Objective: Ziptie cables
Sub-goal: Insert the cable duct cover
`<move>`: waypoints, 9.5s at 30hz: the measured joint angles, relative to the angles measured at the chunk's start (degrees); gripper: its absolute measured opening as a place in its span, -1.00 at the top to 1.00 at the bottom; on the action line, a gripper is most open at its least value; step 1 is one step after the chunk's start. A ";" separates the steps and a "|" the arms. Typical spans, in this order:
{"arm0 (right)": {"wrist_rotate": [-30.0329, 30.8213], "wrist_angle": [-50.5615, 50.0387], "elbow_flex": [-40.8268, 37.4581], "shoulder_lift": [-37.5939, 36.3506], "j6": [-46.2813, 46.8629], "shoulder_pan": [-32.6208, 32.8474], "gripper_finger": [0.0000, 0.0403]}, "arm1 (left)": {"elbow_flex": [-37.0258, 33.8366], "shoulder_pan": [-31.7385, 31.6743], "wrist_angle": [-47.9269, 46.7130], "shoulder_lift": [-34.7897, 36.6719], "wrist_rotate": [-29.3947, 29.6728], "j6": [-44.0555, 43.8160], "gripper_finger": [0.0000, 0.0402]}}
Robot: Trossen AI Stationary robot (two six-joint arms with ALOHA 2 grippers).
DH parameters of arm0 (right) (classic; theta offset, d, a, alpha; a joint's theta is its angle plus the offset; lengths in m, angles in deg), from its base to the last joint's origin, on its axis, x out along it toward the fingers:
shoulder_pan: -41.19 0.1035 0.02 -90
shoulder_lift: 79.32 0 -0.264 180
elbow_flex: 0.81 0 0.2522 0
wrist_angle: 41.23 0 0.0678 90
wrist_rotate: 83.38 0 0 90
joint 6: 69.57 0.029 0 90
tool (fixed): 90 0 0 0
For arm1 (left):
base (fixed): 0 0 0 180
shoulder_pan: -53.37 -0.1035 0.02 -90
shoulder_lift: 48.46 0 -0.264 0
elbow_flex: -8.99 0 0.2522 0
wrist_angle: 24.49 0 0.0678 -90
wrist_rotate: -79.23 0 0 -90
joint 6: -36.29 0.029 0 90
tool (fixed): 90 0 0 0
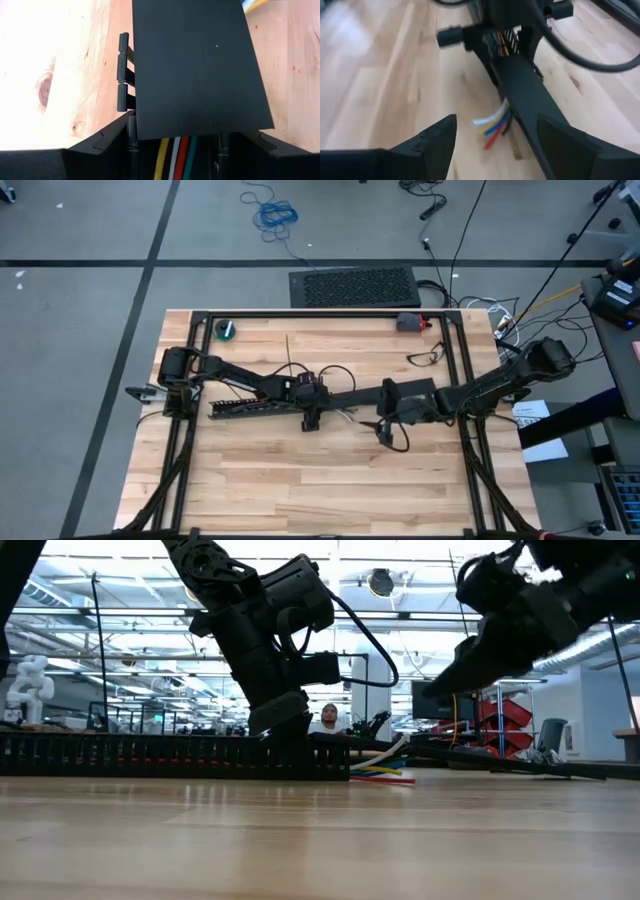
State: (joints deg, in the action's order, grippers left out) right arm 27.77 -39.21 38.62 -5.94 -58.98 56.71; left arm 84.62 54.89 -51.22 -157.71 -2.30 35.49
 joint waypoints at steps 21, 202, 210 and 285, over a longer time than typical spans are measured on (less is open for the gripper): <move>-30.27 -18.13 9.68 6.63 -20.30 -25.80 -0.30 | -0.02 0.00 0.02 0.00 -0.20 -0.43 -0.24; -24.05 -41.05 27.88 17.59 -21.78 -23.78 -0.08 | -0.02 -1.11 -0.55 0.00 -1.95 -0.26 -0.24; -24.46 -41.68 29.04 18.14 -20.08 -23.78 -0.08 | -0.02 -1.11 -0.55 -0.02 -1.88 -0.28 -0.24; -25.34 -42.43 29.34 16.56 -17.90 -23.23 -0.08 | -3.65 -1.44 5.96 3.43 1.85 -2.99 -0.31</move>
State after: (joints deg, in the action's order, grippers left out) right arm 2.43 -81.64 67.96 10.62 -76.88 33.48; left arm 80.97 53.44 -45.26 -154.28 -0.45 32.50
